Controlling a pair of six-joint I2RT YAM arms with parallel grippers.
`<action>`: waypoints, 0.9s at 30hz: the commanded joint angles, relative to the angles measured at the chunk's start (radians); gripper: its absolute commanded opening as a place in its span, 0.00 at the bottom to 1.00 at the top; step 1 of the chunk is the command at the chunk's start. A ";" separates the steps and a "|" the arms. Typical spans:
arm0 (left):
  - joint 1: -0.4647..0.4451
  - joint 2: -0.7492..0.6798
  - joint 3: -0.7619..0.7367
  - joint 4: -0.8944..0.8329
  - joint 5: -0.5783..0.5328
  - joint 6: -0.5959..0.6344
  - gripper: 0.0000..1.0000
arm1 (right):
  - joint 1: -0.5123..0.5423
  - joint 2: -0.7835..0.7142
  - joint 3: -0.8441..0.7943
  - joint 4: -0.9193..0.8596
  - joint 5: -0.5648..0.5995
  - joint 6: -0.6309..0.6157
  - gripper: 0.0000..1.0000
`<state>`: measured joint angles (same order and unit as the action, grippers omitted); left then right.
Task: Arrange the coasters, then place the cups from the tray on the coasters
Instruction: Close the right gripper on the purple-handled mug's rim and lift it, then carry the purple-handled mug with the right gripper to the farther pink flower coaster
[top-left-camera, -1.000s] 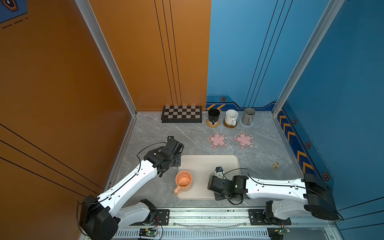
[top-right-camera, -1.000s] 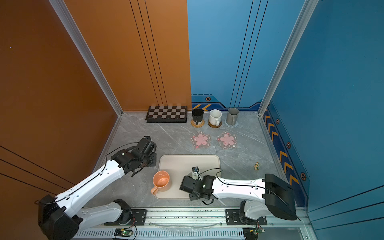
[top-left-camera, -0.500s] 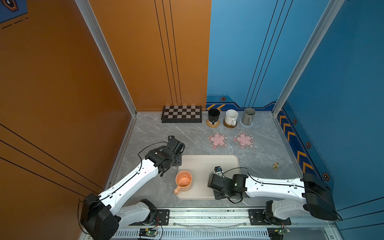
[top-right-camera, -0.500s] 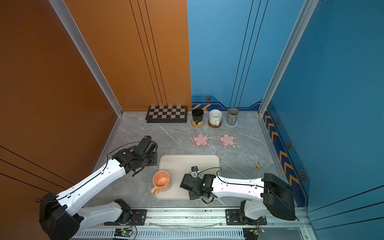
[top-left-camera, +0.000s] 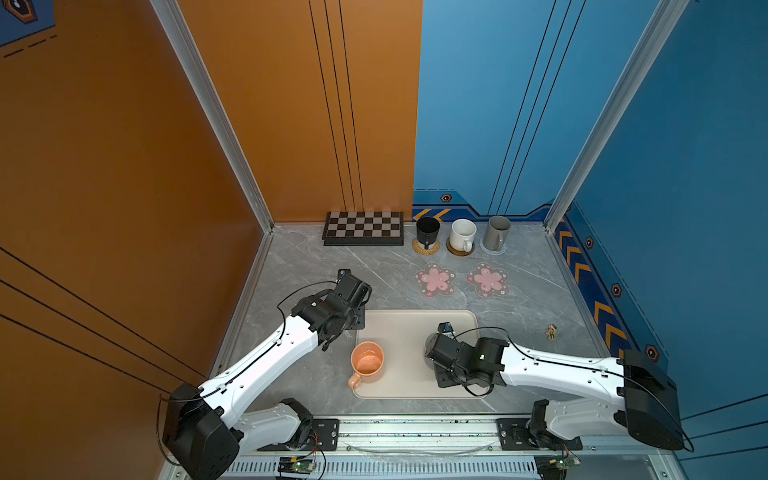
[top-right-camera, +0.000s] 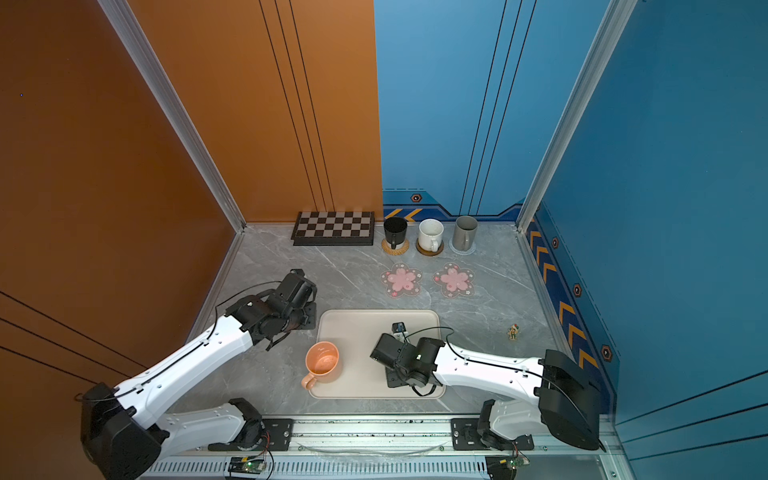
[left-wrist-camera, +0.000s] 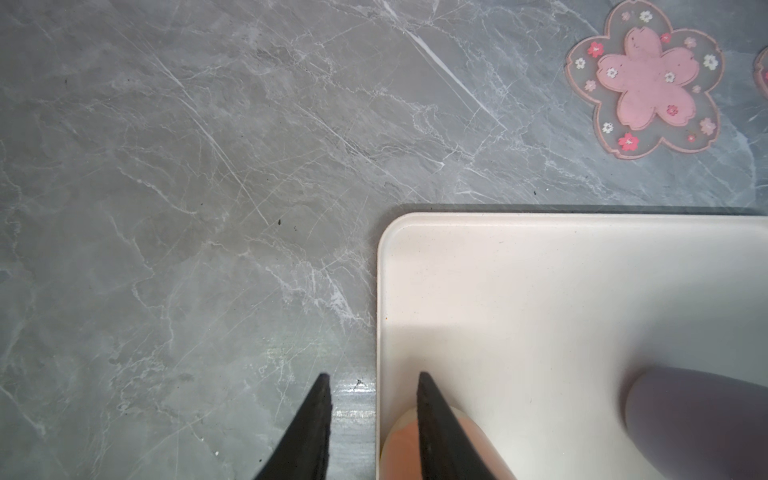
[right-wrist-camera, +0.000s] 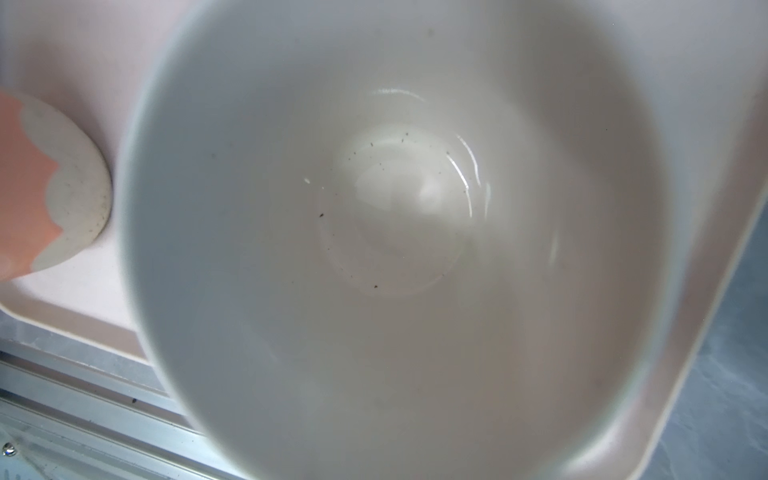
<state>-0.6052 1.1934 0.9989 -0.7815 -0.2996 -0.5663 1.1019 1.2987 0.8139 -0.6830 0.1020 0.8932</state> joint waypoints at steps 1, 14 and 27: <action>-0.007 0.013 0.026 -0.017 -0.019 0.001 0.36 | -0.049 -0.052 0.013 -0.037 0.021 -0.089 0.00; -0.007 0.094 0.154 -0.018 0.004 -0.015 0.35 | -0.390 -0.171 0.010 -0.092 -0.047 -0.321 0.00; -0.014 0.094 0.179 -0.018 0.001 -0.059 0.36 | -0.669 -0.126 0.100 -0.103 -0.113 -0.516 0.00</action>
<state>-0.6083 1.2926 1.1496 -0.7822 -0.3000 -0.6037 0.4671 1.1633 0.8455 -0.8047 -0.0006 0.4507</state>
